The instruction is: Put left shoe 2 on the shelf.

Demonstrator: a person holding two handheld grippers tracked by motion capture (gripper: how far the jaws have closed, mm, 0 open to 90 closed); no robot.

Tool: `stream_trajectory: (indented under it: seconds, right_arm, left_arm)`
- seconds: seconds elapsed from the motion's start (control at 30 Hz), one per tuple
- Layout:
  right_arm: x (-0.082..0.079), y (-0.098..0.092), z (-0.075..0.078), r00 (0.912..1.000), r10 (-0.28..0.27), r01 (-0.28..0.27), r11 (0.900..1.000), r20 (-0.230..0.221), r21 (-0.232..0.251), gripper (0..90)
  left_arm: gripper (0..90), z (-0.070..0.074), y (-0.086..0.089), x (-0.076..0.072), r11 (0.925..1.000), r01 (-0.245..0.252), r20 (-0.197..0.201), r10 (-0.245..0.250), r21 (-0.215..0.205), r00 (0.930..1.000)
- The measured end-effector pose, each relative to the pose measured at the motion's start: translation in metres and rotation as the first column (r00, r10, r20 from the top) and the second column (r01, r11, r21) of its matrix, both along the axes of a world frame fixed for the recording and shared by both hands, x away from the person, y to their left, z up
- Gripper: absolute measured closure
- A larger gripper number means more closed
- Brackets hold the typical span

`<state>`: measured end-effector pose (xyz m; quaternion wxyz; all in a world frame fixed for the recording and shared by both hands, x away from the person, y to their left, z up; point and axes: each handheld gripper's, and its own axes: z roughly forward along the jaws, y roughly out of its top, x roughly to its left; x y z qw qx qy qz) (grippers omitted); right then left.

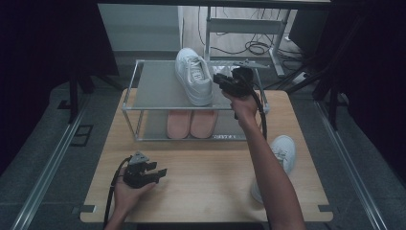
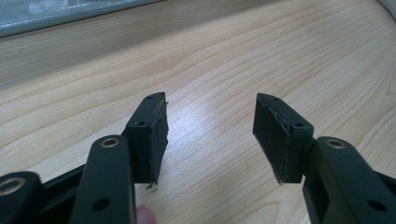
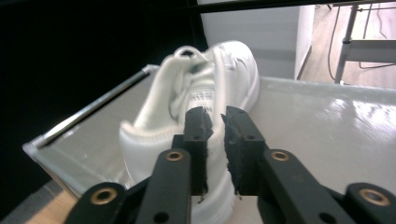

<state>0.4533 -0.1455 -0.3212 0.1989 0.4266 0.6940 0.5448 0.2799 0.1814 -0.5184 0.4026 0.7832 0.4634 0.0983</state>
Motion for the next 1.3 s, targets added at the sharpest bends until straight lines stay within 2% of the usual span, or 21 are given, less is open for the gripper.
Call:
stream_trajectory:
  seconds: [0.2, 0.33, 0.43, 0.5, 0.7, 0.97, 1.3]
  right_arm:
    - [-0.009, -0.006, -0.015, 0.9997, 0.016, -0.017, 0.999, -0.021, -0.031, 89.2]
    - [-0.011, -0.006, -0.028, 0.9987, 0.034, -0.036, 0.998, -0.039, -0.051, 89.5]
    - [-0.011, -0.005, -0.035, 0.9986, 0.027, -0.030, 0.997, -0.045, -0.073, 89.6]
    - [-0.010, -0.005, -0.038, 0.9984, 0.024, -0.028, 0.997, -0.052, -0.071, 89.7]
    - [-0.008, -0.005, -0.041, 0.9980, 0.020, -0.024, 0.997, -0.059, -0.071, 89.8]
    - [-0.007, 0.005, -0.047, 0.9954, 0.047, -0.053, 0.996, -0.084, -0.069, 89.9]
    - [-0.010, 0.010, -0.043, 0.9963, 0.047, -0.051, 0.997, -0.072, -0.056, 90.0]
  left_arm:
    - [45.9, -0.001, -0.001, 0.000, 1.0000, 0.006, -0.004, -0.006, 0.004, 1.0000]
    - [45.9, -0.001, -0.001, 0.000, 1.0000, 0.008, -0.006, -0.008, 0.006, 1.0000]
    - [45.9, -0.001, -0.001, 0.000, 0.9999, 0.008, -0.008, -0.008, 0.006, 0.9999]
    - [45.9, -0.001, -0.001, 0.000, 1.0000, 0.007, -0.007, -0.007, 0.006, 1.0000]
    - [45.9, -0.001, -0.001, 0.000, 0.9999, 0.008, -0.008, -0.008, 0.009, 0.9999]
    - [45.9, -0.001, -0.001, 0.000, 0.9999, 0.010, -0.009, -0.010, 0.009, 0.9999]
    - [45.9, -0.001, 0.000, 0.000, 0.9999, 0.008, -0.009, -0.008, 0.009, 0.9999]
